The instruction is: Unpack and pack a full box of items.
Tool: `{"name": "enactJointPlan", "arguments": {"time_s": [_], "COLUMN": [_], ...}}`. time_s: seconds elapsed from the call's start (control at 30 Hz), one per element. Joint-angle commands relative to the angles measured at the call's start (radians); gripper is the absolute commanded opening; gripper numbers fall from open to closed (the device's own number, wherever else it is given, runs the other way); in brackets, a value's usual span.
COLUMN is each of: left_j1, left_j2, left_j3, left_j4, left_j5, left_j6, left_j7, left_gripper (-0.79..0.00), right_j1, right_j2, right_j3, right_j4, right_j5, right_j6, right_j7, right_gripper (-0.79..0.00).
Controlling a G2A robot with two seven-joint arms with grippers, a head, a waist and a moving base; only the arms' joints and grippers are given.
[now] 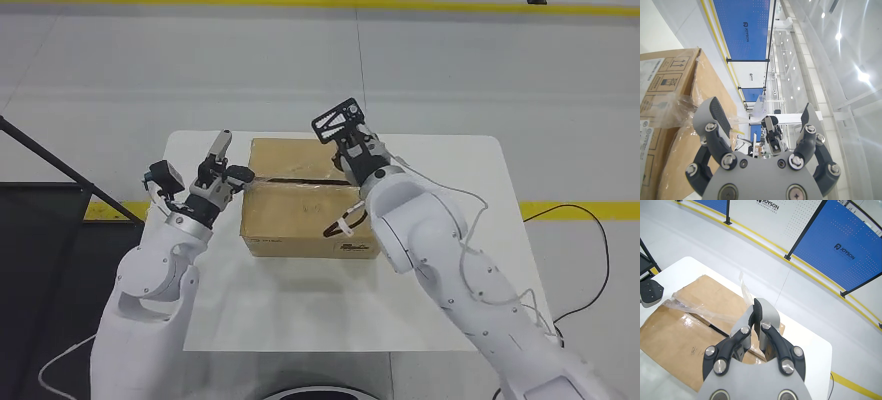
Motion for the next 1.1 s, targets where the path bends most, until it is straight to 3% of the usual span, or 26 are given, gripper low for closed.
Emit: {"name": "enactJointPlan", "arguments": {"time_s": [0.0, 0.4, 1.07], "left_j1": [-0.02, -0.09, -0.156], "left_j2": [-0.001, 0.001, -0.006], "left_j3": [0.012, 0.069, 0.183], "left_j4": [0.018, 0.09, 0.144], "left_j5": [0.002, 0.056, 0.119], "left_j6": [0.006, 0.056, 0.088], "left_j7": [0.004, -0.027, -0.028], "left_gripper": [0.0, 0.0, 0.0], "right_j1": [-0.028, -0.146, -0.229], "right_j2": [0.001, -0.001, -0.015], "right_j3": [0.007, 0.068, 0.129], "right_j4": [0.005, -0.011, 0.0], "right_j5": [-0.017, -0.028, -0.014], "right_j6": [0.0, -0.019, -0.067], "right_j7": [-0.035, -0.122, -0.175], "right_gripper": [-0.785, -0.785, -0.785]}}
